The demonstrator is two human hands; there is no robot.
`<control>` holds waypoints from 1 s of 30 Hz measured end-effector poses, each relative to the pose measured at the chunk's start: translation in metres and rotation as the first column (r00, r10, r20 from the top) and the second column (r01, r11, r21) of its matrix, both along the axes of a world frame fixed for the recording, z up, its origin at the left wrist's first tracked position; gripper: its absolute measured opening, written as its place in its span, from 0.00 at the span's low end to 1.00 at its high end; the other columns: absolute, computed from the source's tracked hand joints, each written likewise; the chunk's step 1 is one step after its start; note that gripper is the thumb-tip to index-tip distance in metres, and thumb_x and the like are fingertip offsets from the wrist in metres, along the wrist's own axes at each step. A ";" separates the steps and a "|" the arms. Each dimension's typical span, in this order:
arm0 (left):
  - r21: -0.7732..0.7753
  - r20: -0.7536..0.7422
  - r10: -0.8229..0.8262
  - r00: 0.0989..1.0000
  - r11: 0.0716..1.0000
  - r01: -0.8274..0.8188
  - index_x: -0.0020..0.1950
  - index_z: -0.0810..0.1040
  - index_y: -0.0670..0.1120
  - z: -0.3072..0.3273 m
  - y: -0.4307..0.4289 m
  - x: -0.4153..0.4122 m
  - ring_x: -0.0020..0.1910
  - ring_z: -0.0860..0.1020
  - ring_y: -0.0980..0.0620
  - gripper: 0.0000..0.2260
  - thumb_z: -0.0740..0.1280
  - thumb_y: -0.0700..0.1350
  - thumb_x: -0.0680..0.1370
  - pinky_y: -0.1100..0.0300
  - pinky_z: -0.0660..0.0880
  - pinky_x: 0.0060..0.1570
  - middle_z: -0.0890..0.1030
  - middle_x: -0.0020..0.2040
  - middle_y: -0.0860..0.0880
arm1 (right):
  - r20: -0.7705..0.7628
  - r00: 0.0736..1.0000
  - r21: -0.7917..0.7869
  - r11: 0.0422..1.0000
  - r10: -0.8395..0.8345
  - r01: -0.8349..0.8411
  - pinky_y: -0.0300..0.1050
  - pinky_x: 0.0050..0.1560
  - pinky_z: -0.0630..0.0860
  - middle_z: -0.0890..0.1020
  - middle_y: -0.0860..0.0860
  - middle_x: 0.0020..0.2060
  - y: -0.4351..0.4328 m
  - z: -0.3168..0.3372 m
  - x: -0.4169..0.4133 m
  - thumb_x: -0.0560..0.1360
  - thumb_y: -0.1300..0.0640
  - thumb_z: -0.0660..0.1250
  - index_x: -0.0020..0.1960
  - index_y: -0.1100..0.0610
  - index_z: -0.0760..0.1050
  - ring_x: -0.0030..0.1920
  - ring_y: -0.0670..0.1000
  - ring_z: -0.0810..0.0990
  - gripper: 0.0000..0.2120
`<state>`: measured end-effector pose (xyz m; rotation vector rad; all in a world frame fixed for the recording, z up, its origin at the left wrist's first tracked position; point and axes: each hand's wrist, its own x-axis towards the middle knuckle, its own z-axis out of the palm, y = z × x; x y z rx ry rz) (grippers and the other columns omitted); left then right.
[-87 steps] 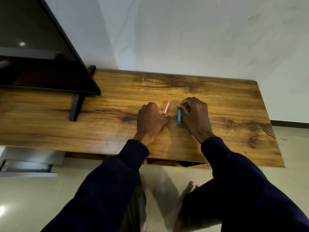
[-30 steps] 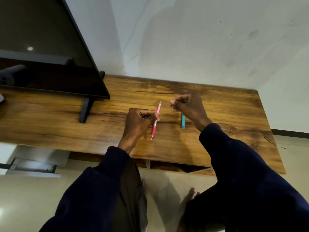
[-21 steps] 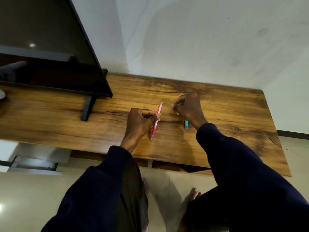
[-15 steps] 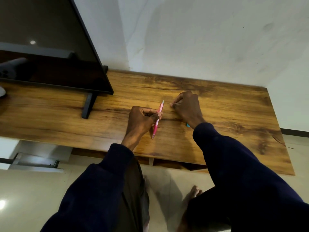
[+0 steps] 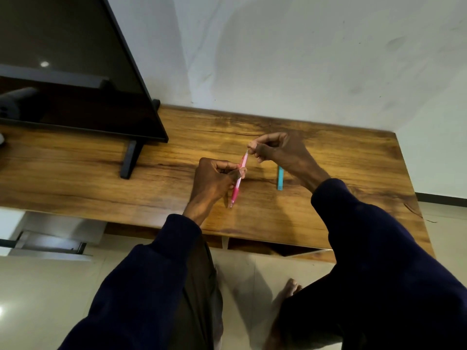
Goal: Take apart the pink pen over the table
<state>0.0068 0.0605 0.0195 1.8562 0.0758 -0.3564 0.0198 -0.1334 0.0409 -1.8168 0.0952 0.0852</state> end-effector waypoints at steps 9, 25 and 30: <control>-0.013 0.042 -0.015 0.999 1.000 0.016 0.56 0.86 0.40 0.005 0.000 0.000 0.49 0.86 0.51 0.11 0.77 0.41 0.75 0.60 0.83 0.44 0.88 0.50 0.46 | 0.002 0.999 -0.135 0.990 0.040 -0.039 0.37 0.37 0.81 0.87 0.56 0.40 -0.002 0.005 0.006 0.74 0.58 0.77 0.45 0.59 0.85 0.34 0.45 0.83 0.04; -0.001 0.024 0.066 0.998 0.998 -0.066 0.52 0.87 0.42 -0.009 0.005 0.003 0.38 0.86 0.55 0.06 0.76 0.41 0.76 0.67 0.81 0.33 0.87 0.44 0.47 | -0.009 1.000 -0.427 0.904 0.001 -0.004 0.23 0.35 0.70 0.82 0.43 0.40 -0.003 -0.015 0.030 0.77 0.55 0.74 0.43 0.51 0.81 0.37 0.33 0.79 0.05; 0.022 -0.014 0.053 0.998 0.998 -0.053 0.53 0.85 0.42 -0.010 0.005 0.005 0.33 0.84 0.59 0.07 0.76 0.41 0.76 0.67 0.80 0.31 0.86 0.42 0.48 | -0.049 0.999 -0.579 0.815 0.003 -0.031 0.36 0.40 0.76 0.84 0.47 0.38 0.004 -0.040 0.029 0.74 0.59 0.77 0.43 0.55 0.84 0.39 0.41 0.80 0.03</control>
